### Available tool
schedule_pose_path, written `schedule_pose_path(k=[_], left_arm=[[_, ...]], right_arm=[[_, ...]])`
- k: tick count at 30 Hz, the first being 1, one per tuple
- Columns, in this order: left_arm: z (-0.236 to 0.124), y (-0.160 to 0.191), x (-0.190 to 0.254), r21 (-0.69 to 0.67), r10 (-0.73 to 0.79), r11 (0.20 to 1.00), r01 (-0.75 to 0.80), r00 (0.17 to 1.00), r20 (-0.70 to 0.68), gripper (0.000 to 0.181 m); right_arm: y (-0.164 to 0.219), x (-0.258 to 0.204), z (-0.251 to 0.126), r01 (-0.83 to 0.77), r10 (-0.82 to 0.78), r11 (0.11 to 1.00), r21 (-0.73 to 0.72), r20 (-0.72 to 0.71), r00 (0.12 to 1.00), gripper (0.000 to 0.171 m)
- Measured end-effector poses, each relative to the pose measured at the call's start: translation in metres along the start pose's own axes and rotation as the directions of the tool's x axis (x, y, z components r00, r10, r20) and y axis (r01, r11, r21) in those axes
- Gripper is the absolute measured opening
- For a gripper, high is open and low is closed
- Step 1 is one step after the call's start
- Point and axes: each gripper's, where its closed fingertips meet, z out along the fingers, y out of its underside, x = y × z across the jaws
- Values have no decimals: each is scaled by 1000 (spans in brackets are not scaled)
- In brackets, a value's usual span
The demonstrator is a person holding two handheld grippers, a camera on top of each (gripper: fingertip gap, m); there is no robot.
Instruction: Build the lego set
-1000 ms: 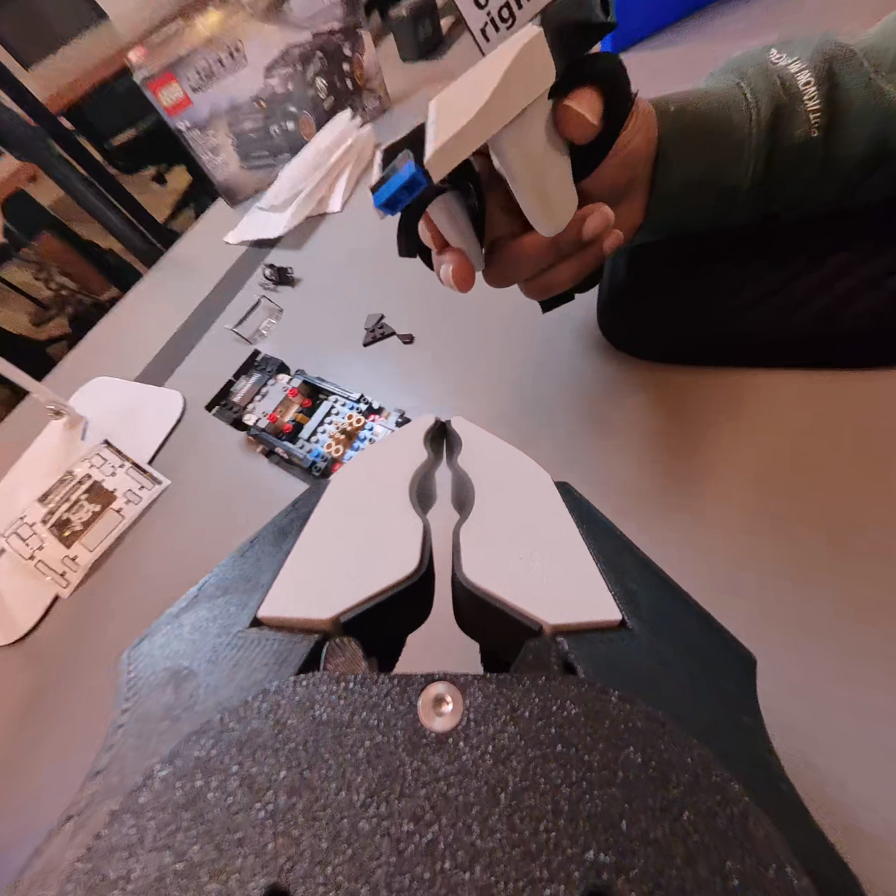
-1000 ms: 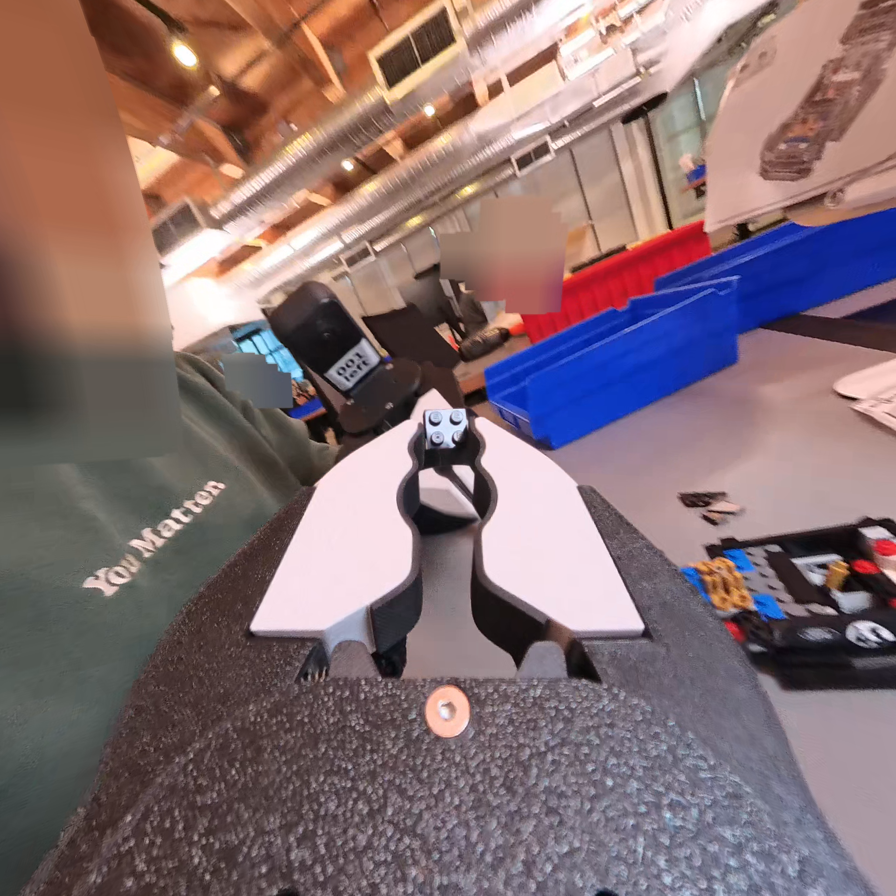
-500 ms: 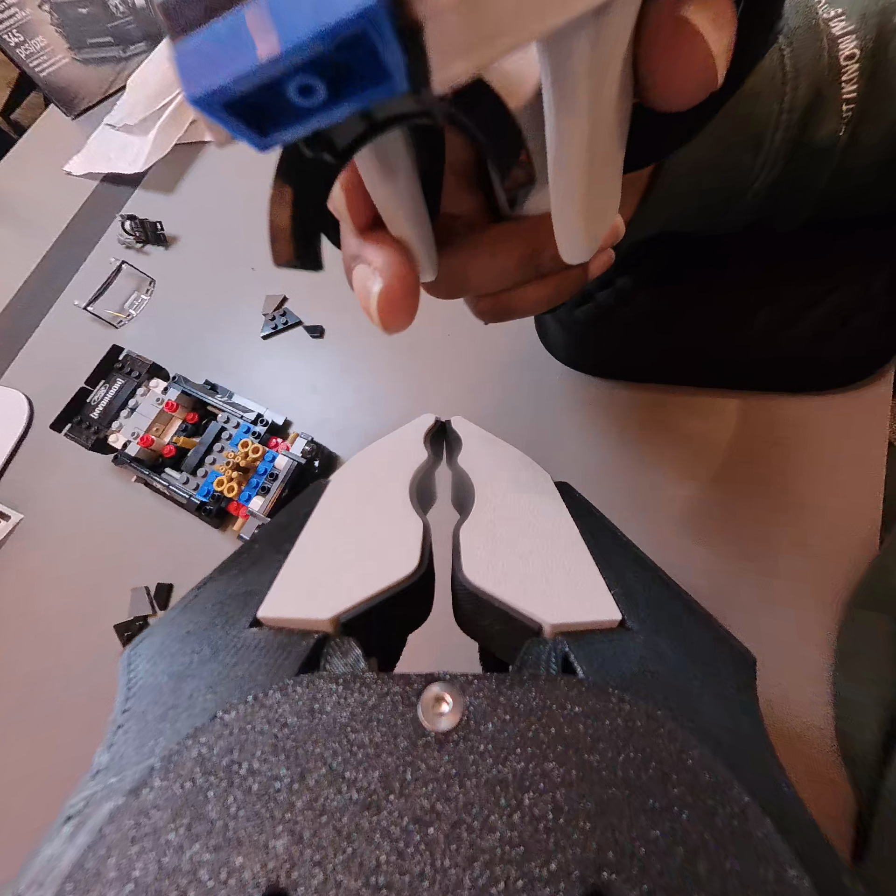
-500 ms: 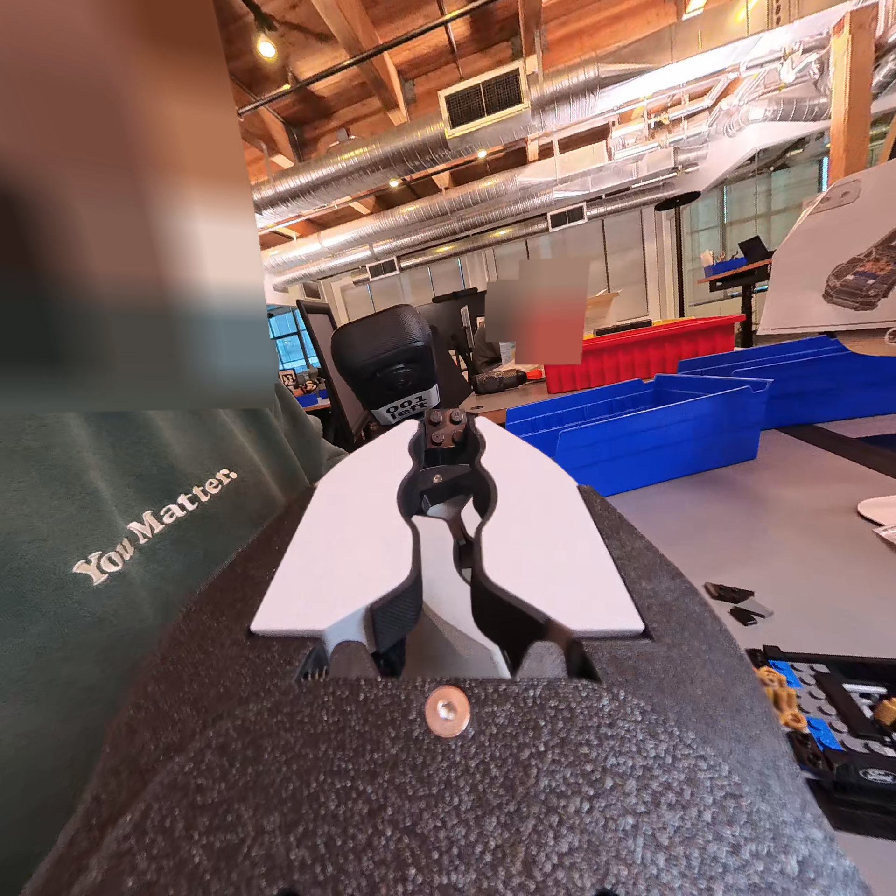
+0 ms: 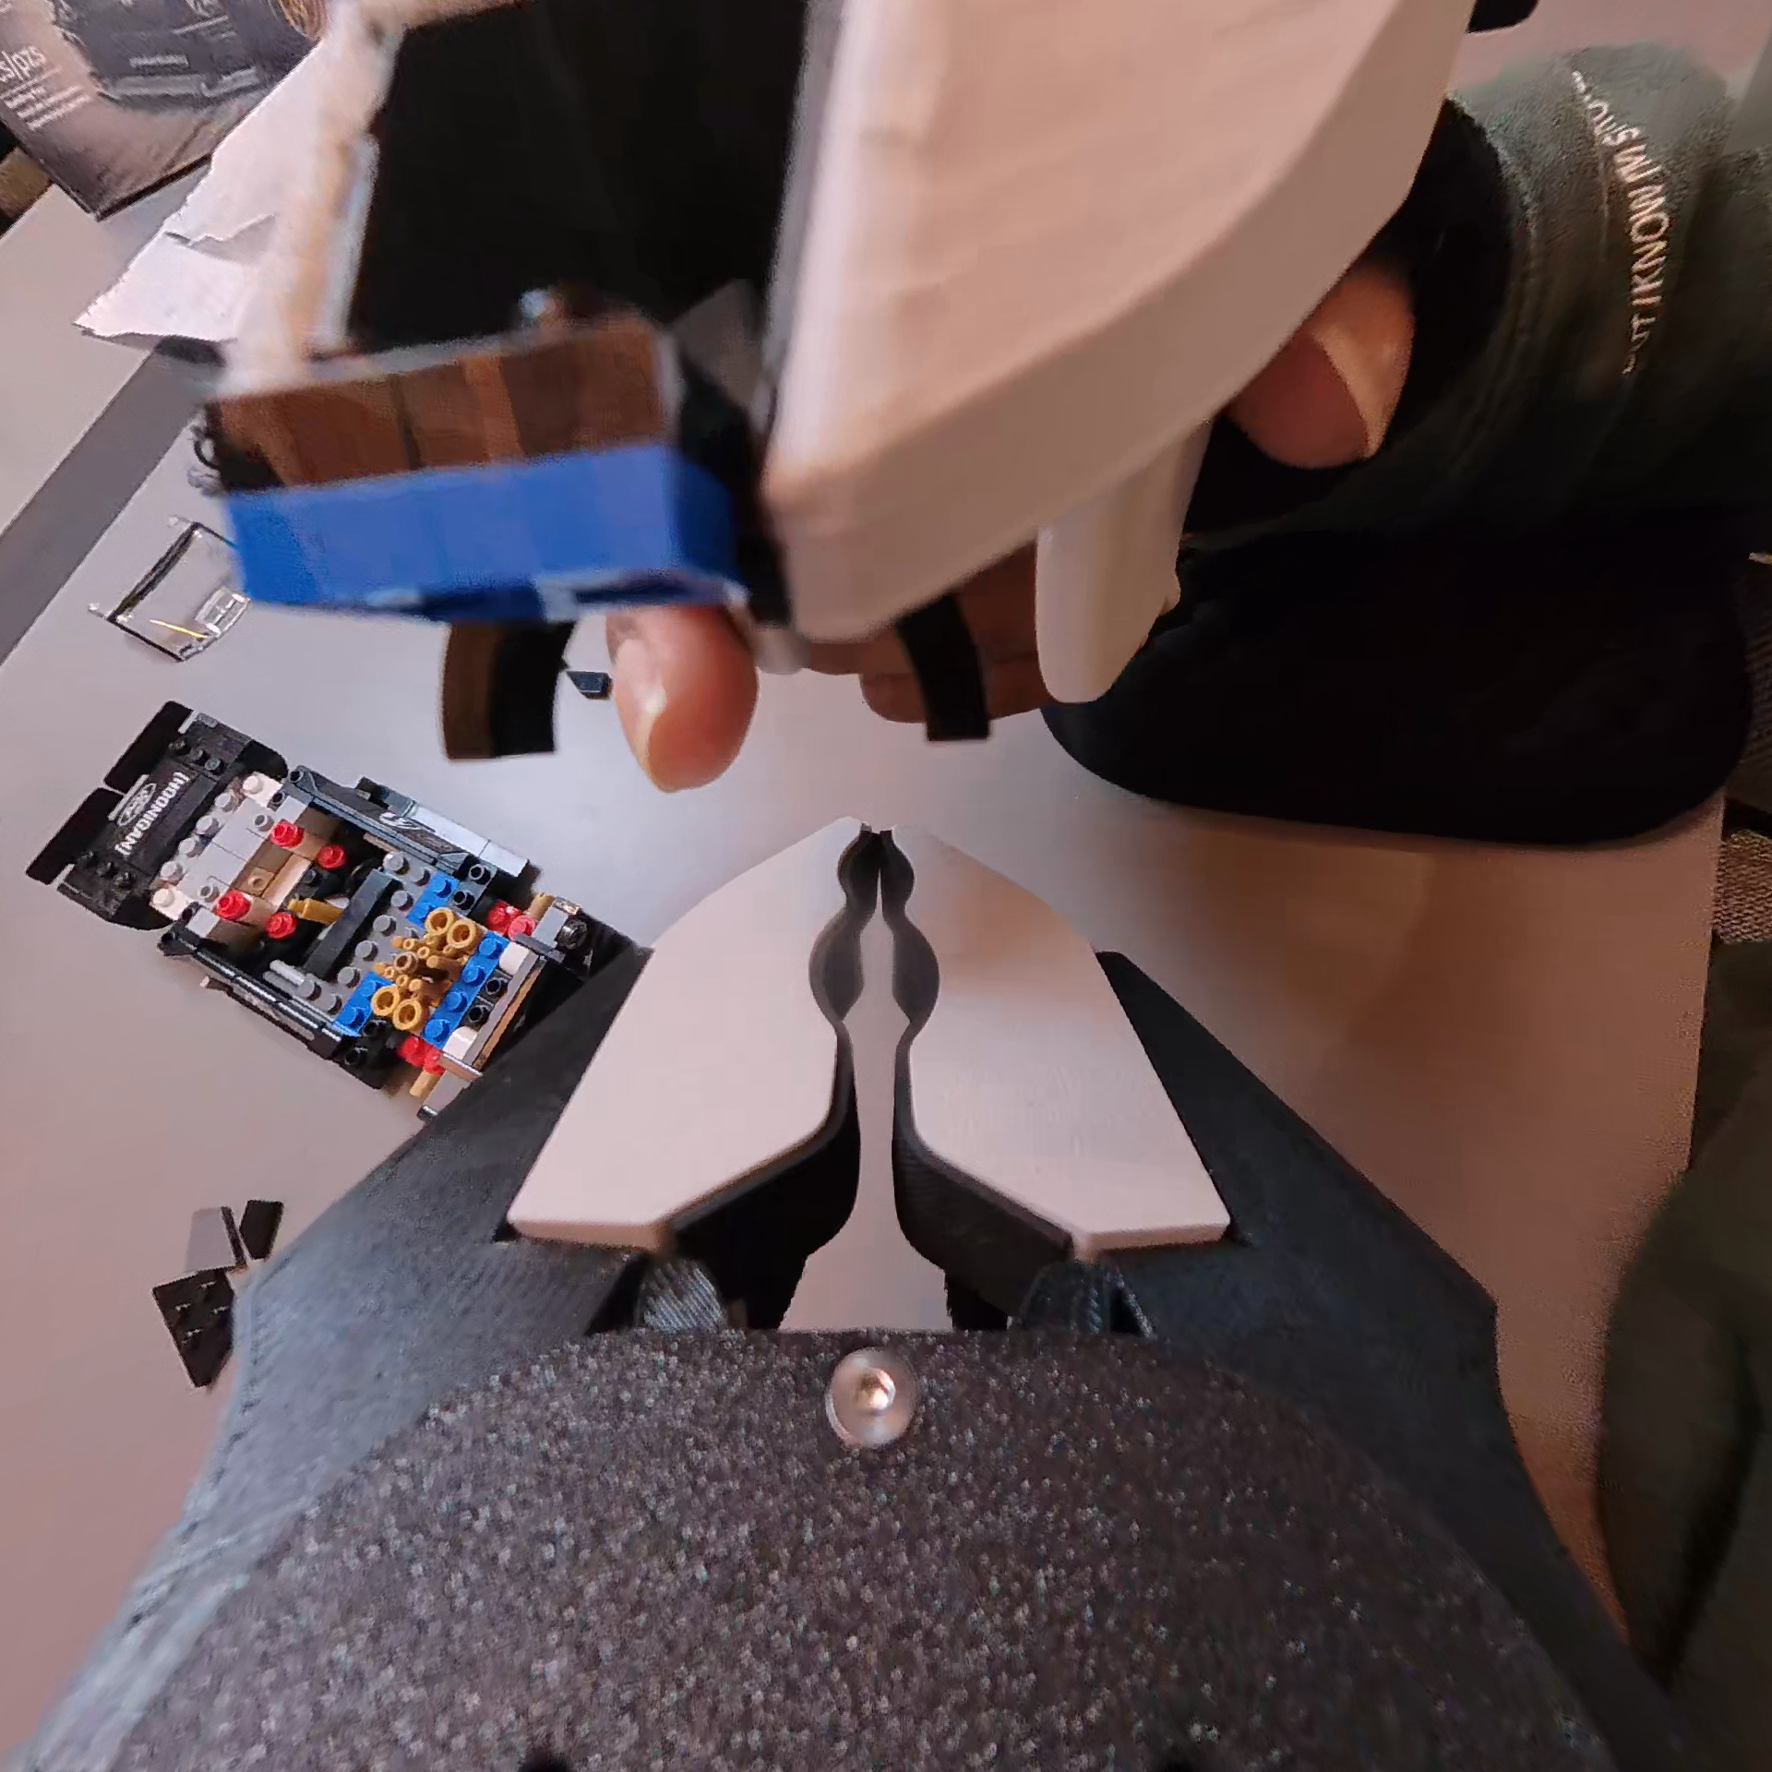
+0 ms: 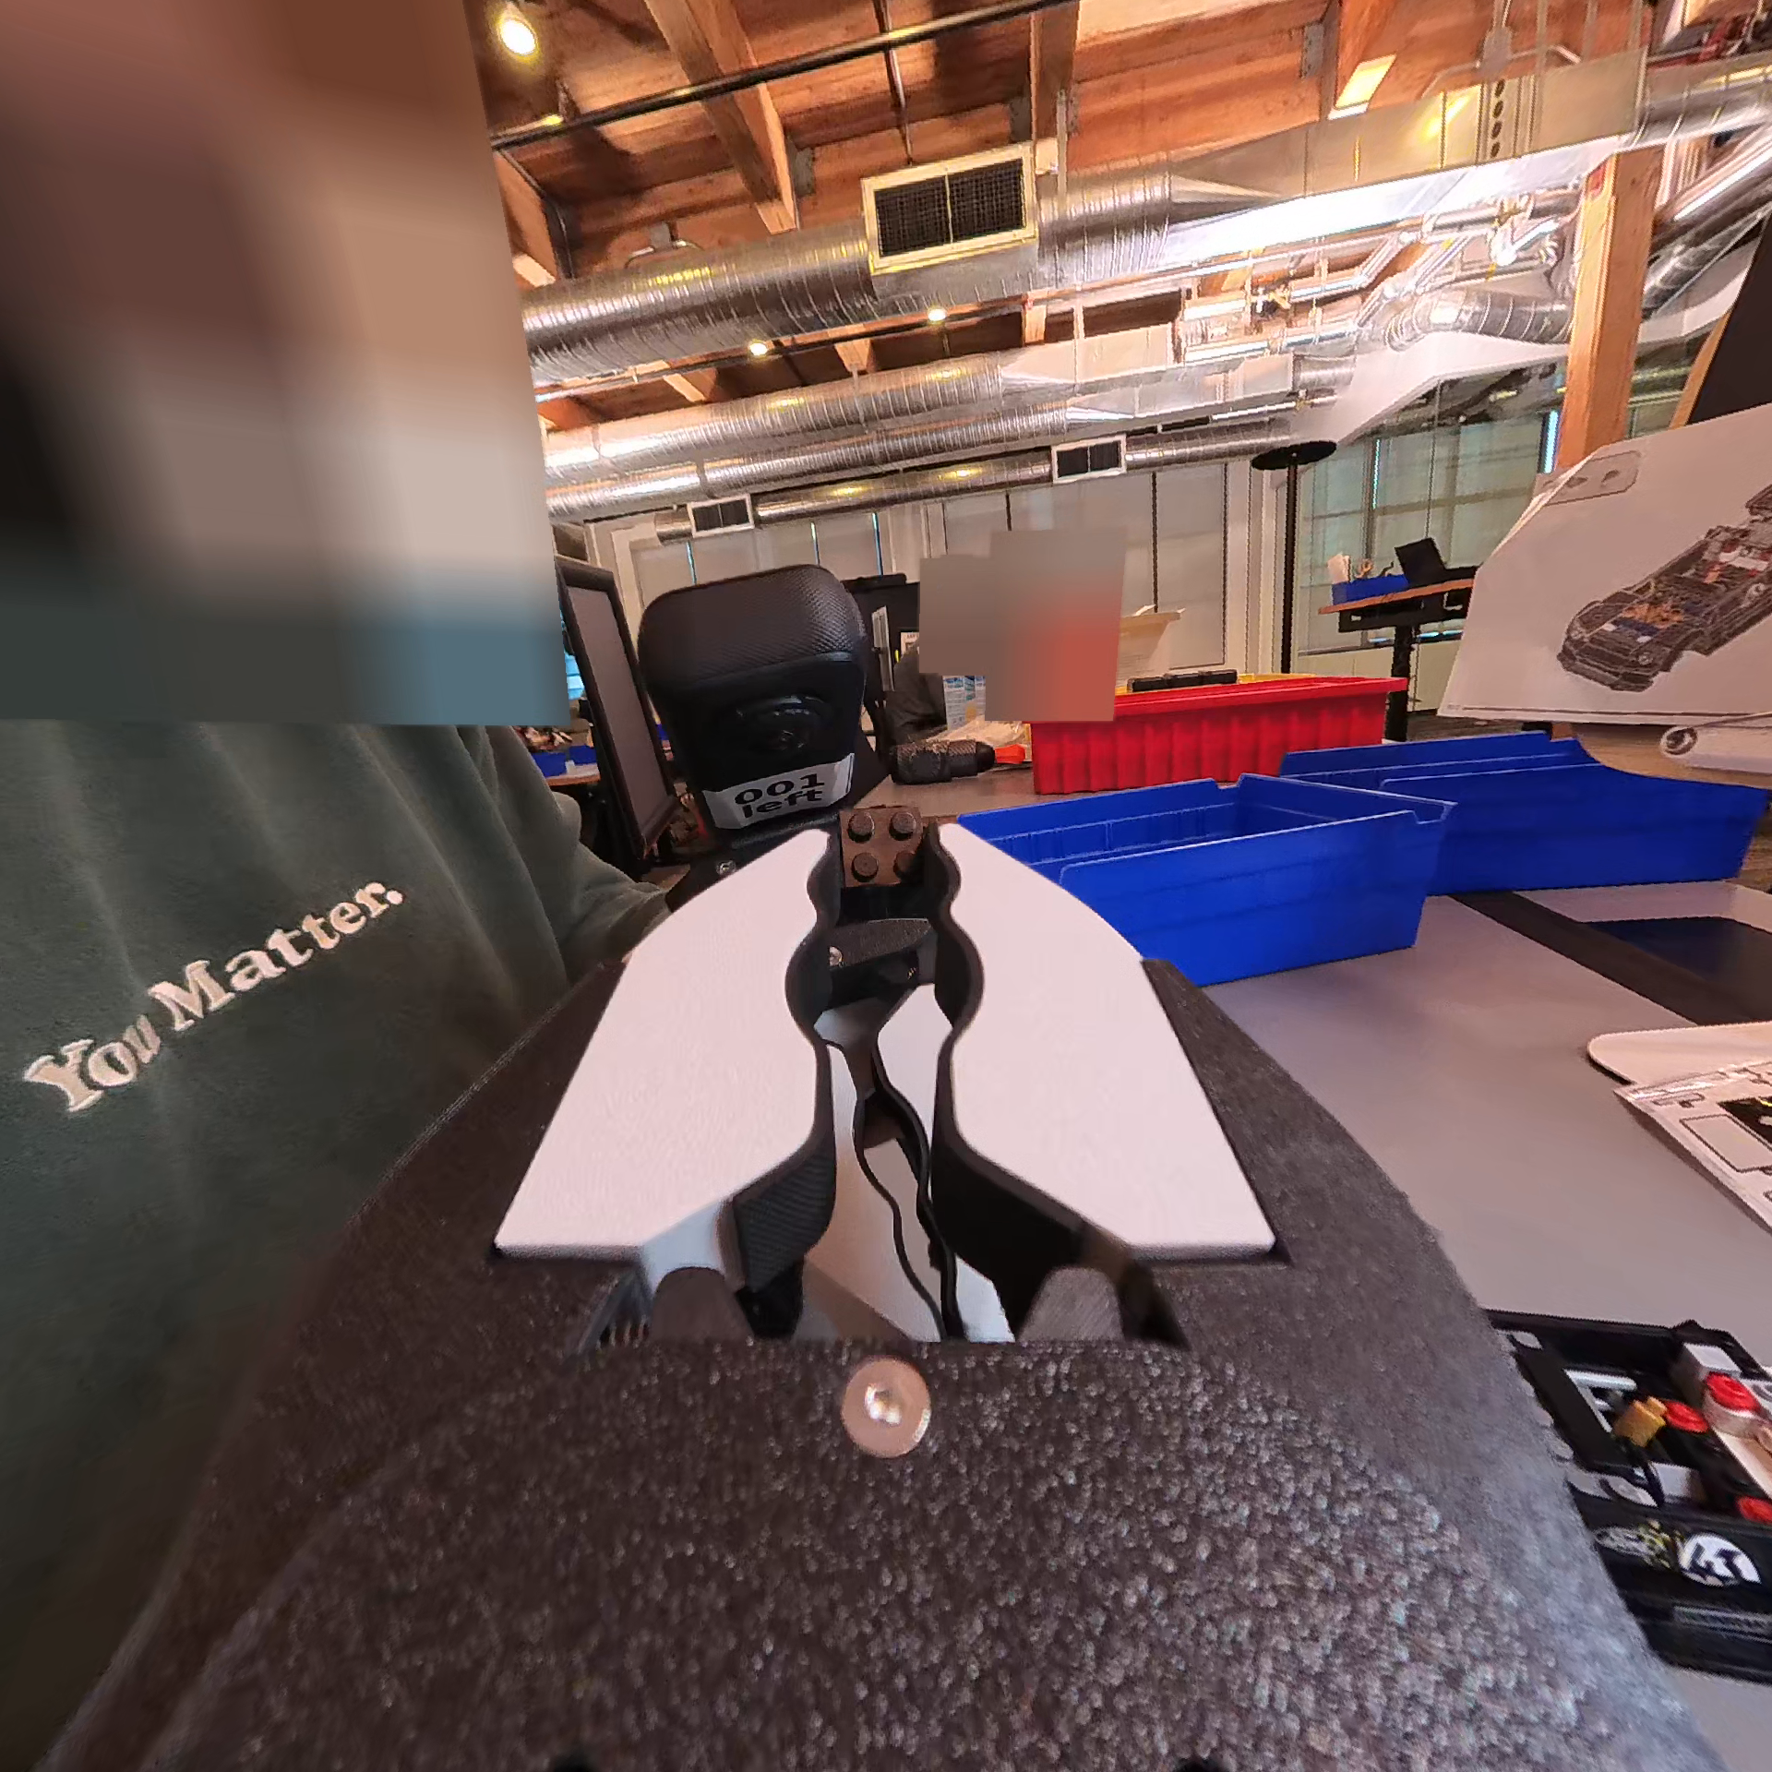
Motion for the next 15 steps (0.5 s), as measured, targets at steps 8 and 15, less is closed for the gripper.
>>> schedule_pose_path(k=[8,15], left_arm=[[0,6,-4,-21,3,1000,-3,1000,16,0],[-1,10,-8,-32,7,999,-6,1000,30,0]], right_arm=[[10,0,-1,70,-71,994,-88,-12,997,17],[15,-2,-2,103,-104,986,-127,-1,995,17]])
